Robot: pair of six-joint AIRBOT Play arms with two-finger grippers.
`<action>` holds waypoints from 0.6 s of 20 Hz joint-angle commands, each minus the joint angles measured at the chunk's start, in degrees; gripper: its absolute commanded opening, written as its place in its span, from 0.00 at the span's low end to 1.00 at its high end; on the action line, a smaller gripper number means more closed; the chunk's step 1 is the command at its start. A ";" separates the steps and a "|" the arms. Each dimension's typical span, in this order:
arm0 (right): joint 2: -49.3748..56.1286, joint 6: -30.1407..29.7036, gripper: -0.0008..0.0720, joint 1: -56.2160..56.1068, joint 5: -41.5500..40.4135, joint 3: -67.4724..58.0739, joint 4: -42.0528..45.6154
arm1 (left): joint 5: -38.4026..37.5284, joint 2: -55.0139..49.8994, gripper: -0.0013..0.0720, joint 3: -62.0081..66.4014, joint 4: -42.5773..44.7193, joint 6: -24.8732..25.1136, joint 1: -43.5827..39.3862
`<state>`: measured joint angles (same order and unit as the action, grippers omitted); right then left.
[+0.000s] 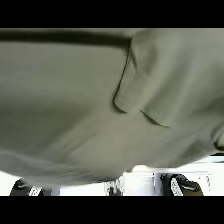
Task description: Fold the shirts.
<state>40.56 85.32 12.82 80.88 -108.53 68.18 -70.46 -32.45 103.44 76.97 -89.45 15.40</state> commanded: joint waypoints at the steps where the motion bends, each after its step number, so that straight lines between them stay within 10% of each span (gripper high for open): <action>1: 5.88 1.11 0.08 0.02 15.15 4.07 1.75 | -6.16 0.15 0.07 -9.53 1.49 0.46 0.04; 4: 10.97 1.03 0.08 -0.31 10.78 17.57 1.75 | -6.21 0.04 0.07 -26.03 1.33 0.46 0.00; 12: 36.33 -0.48 0.08 -0.55 -27.19 31.80 -18.36 | 27.82 -20.90 0.07 -53.96 -18.60 8.50 -0.79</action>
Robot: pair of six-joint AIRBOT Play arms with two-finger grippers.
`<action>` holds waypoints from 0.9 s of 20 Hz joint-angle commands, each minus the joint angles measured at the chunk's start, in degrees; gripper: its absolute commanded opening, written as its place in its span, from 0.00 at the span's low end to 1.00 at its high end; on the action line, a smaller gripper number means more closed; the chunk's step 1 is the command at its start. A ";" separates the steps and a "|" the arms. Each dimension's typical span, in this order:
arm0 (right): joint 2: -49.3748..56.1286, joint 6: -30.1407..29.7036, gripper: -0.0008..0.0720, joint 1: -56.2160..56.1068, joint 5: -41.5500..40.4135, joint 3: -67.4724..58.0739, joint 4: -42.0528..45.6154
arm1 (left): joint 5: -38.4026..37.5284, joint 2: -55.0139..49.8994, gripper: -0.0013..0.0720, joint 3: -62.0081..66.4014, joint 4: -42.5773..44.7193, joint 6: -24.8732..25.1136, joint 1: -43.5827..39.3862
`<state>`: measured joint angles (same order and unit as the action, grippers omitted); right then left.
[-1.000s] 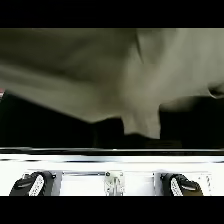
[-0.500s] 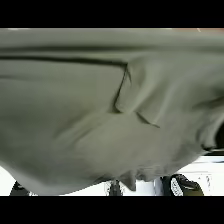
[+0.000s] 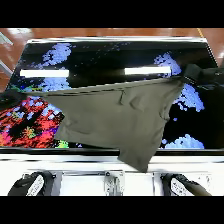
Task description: Fold the shirts.
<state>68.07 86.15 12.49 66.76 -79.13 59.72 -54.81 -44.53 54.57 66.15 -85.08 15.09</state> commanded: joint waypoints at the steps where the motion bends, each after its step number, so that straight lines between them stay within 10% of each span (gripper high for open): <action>1: 11.39 -1.84 0.08 -0.74 -16.48 2.40 -11.23 | 14.23 -12.70 0.07 -4.04 -8.44 4.09 -0.90; 11: 23.76 -4.68 0.08 -10.21 -31.10 2.40 -11.10 | 17.51 -37.31 0.11 2.64 -21.64 -0.42 -8.20; 12: 23.04 -5.55 0.14 -9.73 -30.58 2.40 -11.04 | 14.80 -37.00 0.15 3.21 -21.53 -0.59 -6.64; 14: 20.15 -6.10 0.84 -6.69 -28.72 2.40 -10.23 | 4.74 -36.92 0.93 6.36 -21.14 -0.50 -0.61; 17: 14.53 -6.01 0.85 1.64 -19.26 2.40 -5.62 | -14.12 -36.89 0.98 11.78 -17.86 -0.50 11.54; 18: 13.22 -5.55 0.85 4.57 -14.10 2.40 -2.19 | -20.39 -36.79 0.85 12.44 -14.12 -0.48 15.06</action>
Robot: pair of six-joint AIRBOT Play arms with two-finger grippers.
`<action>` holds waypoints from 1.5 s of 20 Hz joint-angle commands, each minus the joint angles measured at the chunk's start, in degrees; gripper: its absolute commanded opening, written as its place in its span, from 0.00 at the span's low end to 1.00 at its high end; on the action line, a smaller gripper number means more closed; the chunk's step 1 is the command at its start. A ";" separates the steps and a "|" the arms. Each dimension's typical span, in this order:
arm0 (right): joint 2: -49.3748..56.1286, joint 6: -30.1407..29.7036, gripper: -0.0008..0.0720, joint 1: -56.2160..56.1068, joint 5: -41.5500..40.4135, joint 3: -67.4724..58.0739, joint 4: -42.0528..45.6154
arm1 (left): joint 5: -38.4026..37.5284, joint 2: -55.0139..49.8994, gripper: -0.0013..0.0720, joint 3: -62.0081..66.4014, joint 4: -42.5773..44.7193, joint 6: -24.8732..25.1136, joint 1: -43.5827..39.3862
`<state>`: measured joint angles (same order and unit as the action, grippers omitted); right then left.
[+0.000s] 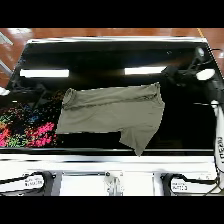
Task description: Fold the shirts.
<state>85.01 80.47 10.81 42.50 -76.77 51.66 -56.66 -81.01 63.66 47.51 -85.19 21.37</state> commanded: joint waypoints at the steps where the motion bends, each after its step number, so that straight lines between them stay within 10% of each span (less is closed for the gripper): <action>1: -4.66 0.83 0.85 9.20 16.39 0.04 10.36 | -23.96 -0.20 0.68 3.17 9.60 -0.35 11.47; 6: -4.72 -1.75 0.85 17.44 39.60 2.58 16.59 | -28.22 -0.02 0.92 -6.54 16.55 4.48 14.78; 21: -3.63 -1.42 0.85 15.45 34.23 6.32 7.32 | -8.35 -5.88 0.91 -19.19 1.31 11.91 3.58; 27: -3.28 -1.22 0.85 15.08 35.91 6.69 9.42 | -4.22 -5.86 0.17 -19.17 1.07 9.55 -1.25; 30: -1.95 -3.32 0.85 12.39 39.58 13.14 12.68 | -5.46 -4.94 0.07 -19.15 1.07 10.73 -1.70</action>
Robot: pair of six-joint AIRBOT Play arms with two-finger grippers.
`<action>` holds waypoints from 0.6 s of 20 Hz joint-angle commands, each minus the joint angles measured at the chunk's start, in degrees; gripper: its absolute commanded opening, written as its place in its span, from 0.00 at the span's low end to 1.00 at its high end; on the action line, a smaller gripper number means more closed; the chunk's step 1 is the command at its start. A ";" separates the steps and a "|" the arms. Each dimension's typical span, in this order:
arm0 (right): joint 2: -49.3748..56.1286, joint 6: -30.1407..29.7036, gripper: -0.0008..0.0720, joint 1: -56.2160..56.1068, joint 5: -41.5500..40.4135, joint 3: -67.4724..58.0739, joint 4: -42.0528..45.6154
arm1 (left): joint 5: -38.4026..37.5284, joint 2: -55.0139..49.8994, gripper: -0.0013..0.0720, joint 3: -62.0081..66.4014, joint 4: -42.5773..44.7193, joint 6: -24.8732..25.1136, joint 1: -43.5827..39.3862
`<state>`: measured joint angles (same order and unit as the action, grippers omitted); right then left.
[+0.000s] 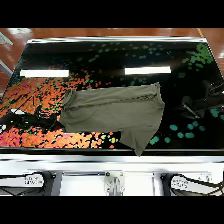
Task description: Fold the shirts.
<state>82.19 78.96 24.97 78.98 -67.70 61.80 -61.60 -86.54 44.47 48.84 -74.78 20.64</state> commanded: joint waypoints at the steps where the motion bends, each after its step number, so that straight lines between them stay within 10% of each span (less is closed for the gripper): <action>1: 1.27 -3.23 0.85 -3.32 3.13 7.26 1.57 | -0.72 1.31 0.07 0.04 -0.22 0.70 -0.94; 11: 9.97 -2.93 0.85 -12.61 -8.28 15.08 -4.98 | -3.56 13.27 0.07 0.11 1.07 2.34 -0.92; 12: 9.97 -2.05 0.69 -13.05 -9.90 15.08 -4.98 | -3.52 14.19 0.07 0.11 1.09 2.36 -0.92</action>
<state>90.45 74.98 13.28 73.03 -53.17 57.76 -64.73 -75.24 44.53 49.65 -72.69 19.73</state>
